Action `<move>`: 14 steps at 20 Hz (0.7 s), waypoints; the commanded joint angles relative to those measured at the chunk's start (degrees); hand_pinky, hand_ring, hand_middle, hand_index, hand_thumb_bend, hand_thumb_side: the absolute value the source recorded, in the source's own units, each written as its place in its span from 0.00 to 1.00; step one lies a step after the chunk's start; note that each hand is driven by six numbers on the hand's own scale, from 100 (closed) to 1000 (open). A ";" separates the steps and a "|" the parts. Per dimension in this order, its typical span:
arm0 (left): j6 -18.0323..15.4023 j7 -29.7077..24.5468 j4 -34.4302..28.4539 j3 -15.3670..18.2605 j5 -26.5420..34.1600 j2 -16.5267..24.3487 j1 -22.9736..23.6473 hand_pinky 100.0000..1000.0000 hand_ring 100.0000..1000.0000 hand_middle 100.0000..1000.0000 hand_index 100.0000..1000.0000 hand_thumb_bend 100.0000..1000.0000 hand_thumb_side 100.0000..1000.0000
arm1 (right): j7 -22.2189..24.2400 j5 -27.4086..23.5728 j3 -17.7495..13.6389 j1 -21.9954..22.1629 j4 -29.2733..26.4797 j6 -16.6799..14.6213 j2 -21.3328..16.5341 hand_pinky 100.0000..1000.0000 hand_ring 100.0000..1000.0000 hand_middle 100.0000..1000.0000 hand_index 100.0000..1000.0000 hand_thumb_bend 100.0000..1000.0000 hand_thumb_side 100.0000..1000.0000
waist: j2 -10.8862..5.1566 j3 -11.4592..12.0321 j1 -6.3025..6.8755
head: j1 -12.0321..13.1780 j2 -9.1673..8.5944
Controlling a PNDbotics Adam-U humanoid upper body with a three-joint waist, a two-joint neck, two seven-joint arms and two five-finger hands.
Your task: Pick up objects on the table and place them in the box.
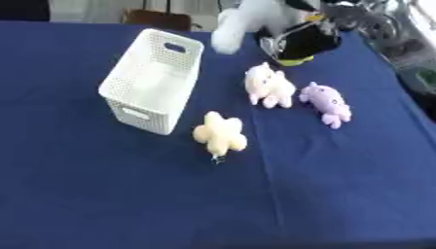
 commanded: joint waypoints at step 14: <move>-1.27 -0.91 -0.77 -0.87 1.48 1.32 -4.49 0.83 0.94 0.88 0.83 0.00 0.76 | -11.01 5.17 -2.69 -12.72 27.22 -5.01 14.40 0.86 0.81 0.29 0.45 0.00 0.46 | 0.76 4.52 -0.72 | -4.32 -2.00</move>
